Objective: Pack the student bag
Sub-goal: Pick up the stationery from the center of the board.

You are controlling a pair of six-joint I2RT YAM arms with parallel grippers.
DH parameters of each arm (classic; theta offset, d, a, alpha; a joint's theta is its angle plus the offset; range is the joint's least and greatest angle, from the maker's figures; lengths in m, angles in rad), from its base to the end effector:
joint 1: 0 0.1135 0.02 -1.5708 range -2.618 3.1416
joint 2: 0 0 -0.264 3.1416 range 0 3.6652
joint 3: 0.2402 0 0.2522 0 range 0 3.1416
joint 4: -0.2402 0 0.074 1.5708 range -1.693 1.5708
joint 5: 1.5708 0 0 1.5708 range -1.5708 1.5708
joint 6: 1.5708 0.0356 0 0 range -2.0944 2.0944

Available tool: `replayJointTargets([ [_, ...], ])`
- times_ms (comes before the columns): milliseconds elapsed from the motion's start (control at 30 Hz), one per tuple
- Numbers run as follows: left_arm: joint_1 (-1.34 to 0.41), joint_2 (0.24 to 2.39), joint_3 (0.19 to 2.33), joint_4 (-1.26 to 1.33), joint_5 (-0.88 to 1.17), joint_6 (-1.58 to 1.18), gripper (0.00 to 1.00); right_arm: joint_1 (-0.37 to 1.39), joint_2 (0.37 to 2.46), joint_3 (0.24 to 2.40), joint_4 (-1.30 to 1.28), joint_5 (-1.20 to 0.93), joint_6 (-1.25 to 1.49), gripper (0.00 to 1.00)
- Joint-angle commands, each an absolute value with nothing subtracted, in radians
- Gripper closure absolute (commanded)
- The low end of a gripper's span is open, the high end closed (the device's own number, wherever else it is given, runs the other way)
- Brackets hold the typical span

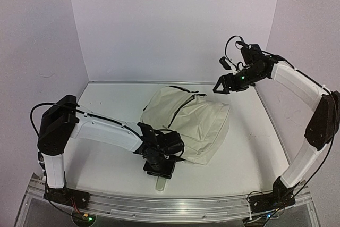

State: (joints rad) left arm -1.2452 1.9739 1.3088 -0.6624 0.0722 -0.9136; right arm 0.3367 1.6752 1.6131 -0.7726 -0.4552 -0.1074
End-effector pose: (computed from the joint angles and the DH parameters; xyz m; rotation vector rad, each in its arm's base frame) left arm 0.1190 -0.3606 0.1461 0.5195 3.0222 -0.3828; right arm 0.3411 0.1360 0.3422 -0.7328 2.2788 0.6538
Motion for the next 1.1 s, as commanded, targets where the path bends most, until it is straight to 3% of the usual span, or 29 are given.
replayJointTargets([
  [0,-1.249,2.038,1.386,-0.772,0.028,-0.799,0.56,0.335,1.659,1.613,-0.759,-0.441,-0.112,0.16],
  [300,-1.287,2.133,1.404,-0.84,0.106,-0.856,0.65,0.336,1.666,1.61,-0.759,-0.432,-0.114,0.16],
  [500,-1.296,2.194,1.474,-0.961,-0.032,-0.887,0.77,0.337,1.677,1.617,-0.759,-0.438,-0.107,0.16],
  [633,-1.317,2.272,1.573,-1.086,-0.12,-0.886,0.72,0.338,1.688,1.622,-0.759,-0.432,-0.109,0.16],
  [800,-1.316,2.245,1.474,-0.918,0.036,-0.88,0.65,0.338,1.695,1.63,-0.759,-0.434,-0.106,0.16],
  [1067,-1.288,2.221,1.363,-0.747,0.179,-0.868,0.65,0.339,1.707,1.638,-0.759,-0.442,-0.102,0.16],
])
